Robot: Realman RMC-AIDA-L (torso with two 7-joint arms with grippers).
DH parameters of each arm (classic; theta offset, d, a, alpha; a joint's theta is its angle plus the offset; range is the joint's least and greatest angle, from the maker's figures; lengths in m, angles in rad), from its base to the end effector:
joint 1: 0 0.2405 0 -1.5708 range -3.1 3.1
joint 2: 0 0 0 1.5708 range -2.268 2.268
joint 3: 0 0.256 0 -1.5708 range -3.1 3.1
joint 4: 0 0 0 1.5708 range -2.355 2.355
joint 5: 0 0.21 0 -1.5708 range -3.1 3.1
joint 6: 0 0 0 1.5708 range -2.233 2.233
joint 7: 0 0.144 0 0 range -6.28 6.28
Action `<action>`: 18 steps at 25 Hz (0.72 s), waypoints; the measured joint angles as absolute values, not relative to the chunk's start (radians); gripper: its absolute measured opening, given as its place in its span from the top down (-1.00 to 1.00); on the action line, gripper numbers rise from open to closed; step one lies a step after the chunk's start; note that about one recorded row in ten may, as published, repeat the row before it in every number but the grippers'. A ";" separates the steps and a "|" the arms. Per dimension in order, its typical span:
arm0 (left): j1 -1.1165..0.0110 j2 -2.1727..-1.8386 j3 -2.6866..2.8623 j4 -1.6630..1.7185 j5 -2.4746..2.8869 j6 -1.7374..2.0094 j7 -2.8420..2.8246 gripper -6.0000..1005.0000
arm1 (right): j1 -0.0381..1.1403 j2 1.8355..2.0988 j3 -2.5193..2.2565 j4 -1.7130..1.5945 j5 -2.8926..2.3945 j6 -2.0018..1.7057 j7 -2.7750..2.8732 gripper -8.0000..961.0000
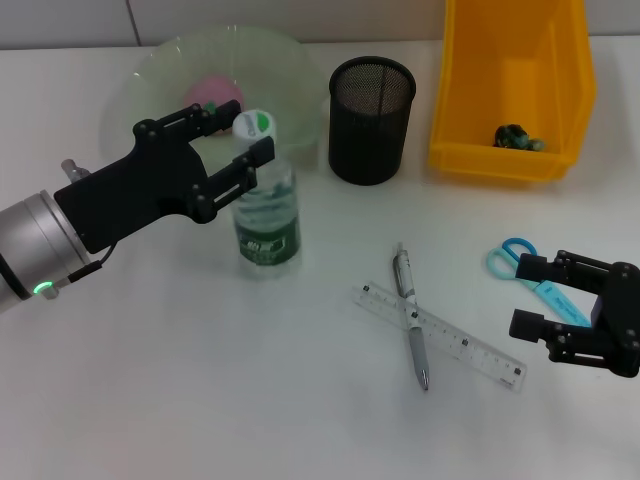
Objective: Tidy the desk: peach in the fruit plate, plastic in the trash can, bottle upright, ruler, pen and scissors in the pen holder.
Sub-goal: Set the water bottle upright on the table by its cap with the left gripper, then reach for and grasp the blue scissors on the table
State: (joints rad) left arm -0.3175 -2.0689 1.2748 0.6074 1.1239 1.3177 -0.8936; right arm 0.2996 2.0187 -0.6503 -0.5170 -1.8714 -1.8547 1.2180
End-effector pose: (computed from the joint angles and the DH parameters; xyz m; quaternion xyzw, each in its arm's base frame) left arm -0.2560 0.3139 -0.0189 -0.8862 -0.1058 -0.3534 0.2803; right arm 0.3081 0.2357 0.0196 -0.8995 0.2388 0.3537 0.0932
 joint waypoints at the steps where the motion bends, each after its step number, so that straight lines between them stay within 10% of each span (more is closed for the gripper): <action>1: -0.318 -2.069 1.275 0.607 1.123 1.320 -0.894 0.12 | 0.300 2.019 -0.650 -0.517 -1.871 -1.855 1.218 -0.66; 18: -0.288 -2.023 1.145 0.621 1.097 1.669 -1.035 -0.32 | 0.313 1.997 -0.545 -0.530 -1.872 -1.920 1.243 -0.66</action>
State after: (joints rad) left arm -0.2882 -2.0232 1.1452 0.6212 1.0974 1.6695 -1.0349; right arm 0.3134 1.9975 -0.5448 -0.5305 -1.8715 -1.9204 1.2430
